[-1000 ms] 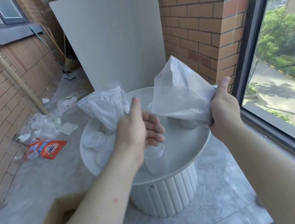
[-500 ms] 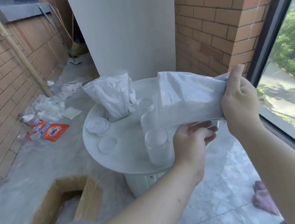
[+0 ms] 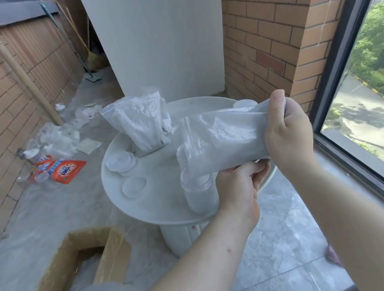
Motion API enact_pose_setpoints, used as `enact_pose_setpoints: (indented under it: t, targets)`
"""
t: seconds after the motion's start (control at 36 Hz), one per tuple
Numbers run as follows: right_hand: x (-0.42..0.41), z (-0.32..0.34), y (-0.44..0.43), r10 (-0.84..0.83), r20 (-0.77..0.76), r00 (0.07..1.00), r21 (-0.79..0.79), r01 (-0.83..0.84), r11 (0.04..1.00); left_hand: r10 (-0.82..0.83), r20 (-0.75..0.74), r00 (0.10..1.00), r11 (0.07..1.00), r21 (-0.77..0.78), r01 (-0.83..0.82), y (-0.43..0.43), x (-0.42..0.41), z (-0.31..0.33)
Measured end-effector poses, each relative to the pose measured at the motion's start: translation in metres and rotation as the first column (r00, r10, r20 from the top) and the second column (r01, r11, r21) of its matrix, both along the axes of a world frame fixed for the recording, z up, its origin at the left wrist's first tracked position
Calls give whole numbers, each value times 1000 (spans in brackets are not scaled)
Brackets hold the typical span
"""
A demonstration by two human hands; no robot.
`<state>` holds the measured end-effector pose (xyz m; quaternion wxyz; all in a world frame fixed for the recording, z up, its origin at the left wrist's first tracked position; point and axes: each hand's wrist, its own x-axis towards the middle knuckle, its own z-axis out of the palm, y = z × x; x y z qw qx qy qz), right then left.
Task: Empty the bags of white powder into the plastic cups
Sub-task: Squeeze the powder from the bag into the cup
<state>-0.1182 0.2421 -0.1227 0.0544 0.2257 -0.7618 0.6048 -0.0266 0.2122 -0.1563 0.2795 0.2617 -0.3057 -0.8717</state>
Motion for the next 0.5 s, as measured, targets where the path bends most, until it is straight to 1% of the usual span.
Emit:
enact_pose_setpoints:
  t: [0.17,0.33,0.5]
  targets:
    - [3,6,2,19,-66,998,-8,-20,1000,-13,-47,999,999,42,15,-1,0,3]
    - [7,10,3,69,-122,990,-5,-70,998,-66,-107,992,991,111,78,-4,3,6]
    - [10,16,3,99,-156,983,-26,-104,994,-67,-126,990,991,109,81,-4,4,9]
